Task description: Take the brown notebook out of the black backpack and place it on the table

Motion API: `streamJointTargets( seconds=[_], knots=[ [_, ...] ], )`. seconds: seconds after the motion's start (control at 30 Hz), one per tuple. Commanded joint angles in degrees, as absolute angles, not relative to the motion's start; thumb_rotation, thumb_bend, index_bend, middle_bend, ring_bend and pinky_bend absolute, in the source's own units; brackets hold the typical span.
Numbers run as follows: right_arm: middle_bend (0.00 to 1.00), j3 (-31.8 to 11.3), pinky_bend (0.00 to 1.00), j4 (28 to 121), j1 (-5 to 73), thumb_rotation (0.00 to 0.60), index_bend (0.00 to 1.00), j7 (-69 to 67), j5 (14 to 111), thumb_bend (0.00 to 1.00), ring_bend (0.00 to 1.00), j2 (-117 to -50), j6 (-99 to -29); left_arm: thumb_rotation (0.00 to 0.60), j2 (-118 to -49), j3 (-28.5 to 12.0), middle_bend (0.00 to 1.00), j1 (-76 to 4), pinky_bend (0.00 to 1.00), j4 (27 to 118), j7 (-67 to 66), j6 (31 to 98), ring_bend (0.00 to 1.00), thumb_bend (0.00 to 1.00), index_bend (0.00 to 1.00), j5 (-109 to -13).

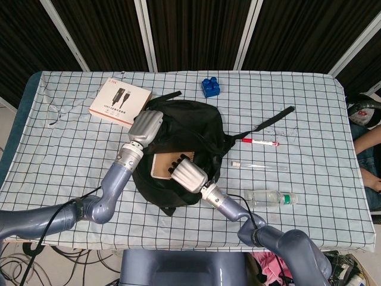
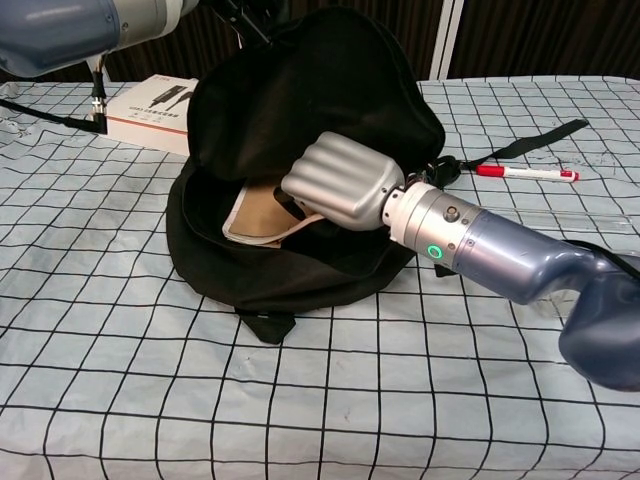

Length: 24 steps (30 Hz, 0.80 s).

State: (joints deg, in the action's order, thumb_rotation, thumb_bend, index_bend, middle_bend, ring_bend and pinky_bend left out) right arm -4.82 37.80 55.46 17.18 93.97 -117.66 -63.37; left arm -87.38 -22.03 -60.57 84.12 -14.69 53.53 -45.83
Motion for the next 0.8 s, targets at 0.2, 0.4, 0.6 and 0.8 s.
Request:
streamJointTargets(
  seconds=[0.2,0.4,0.6,0.8],
  knots=[
    [0.56,-5.3,0.51,43.7,54.3,0.600,0.64,15.2,94.8,0.53,0.60,-113.2,-68.3,0.600,-86.8,-22.2,0.67,-60.5,0.46,84.7,-14.5,53.3,0.54,0.35,0.68,-45.3],
    [0.57,-3.9,0.51,50.9,52.5,0.600,0.64,17.1,96.2,0.53,0.61,-107.7,-70.6,0.600,-86.8,-21.9,0.67,-60.6,0.46,84.8,-14.5,52.9,0.54,0.35,0.68,-45.2],
    [0.58,-4.4,0.53,67.9,48.0,0.600,0.66,16.4,95.1,0.53,0.62,-96.1,-75.2,0.600,-87.1,-21.0,0.67,-60.6,0.46,83.2,-14.5,52.1,0.54,0.35,0.68,-45.5],
    [0.58,-4.5,0.53,79.5,45.2,0.600,0.66,18.5,94.9,0.53,0.62,-87.0,-76.3,0.600,-88.1,-20.5,0.67,-60.6,0.46,81.2,-12.9,51.3,0.54,0.35,0.68,-46.9]
  ],
)
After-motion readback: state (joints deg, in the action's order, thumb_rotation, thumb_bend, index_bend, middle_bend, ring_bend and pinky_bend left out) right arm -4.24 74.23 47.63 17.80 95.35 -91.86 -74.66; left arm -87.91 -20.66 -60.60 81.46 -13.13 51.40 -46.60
